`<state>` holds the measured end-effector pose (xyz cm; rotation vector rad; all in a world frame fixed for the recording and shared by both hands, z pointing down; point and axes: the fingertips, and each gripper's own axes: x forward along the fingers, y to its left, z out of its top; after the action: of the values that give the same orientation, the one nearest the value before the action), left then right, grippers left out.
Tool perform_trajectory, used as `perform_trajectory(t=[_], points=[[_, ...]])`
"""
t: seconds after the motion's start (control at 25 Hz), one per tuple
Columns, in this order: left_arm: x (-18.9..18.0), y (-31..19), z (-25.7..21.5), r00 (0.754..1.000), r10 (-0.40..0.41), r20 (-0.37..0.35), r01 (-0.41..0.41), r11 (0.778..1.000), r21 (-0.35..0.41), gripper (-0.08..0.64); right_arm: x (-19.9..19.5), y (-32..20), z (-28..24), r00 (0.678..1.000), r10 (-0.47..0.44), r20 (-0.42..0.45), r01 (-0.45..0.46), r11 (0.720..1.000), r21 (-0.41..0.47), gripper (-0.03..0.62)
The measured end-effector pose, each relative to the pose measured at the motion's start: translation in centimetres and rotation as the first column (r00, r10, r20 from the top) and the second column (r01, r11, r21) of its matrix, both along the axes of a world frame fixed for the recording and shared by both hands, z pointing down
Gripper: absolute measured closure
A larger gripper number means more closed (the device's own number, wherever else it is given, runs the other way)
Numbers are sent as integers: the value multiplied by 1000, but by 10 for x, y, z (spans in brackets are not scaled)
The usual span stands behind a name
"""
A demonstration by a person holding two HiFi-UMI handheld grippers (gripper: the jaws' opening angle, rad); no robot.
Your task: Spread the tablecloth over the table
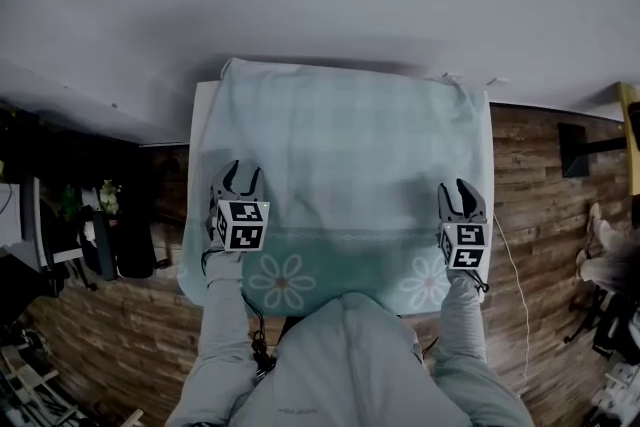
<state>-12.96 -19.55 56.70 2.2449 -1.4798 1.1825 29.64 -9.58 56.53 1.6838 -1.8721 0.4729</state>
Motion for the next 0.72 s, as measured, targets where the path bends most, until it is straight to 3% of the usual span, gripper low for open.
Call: perform_trajectory(t=[0.28, 0.48, 0.72], points=[[26, 61, 32, 999, 33, -34, -36, 996, -83, 370, -21, 76, 41, 996, 93, 16, -91, 992, -91, 434], [25, 72, 44, 998, -34, -56, 31, 998, -48, 371, -27, 84, 50, 994, 111, -19, -112, 992, -49, 426], [22, 70, 43, 989, -69, -128, 73, 997, 28, 367, -21, 83, 50, 990, 140, -1, -139, 989, -45, 410]])
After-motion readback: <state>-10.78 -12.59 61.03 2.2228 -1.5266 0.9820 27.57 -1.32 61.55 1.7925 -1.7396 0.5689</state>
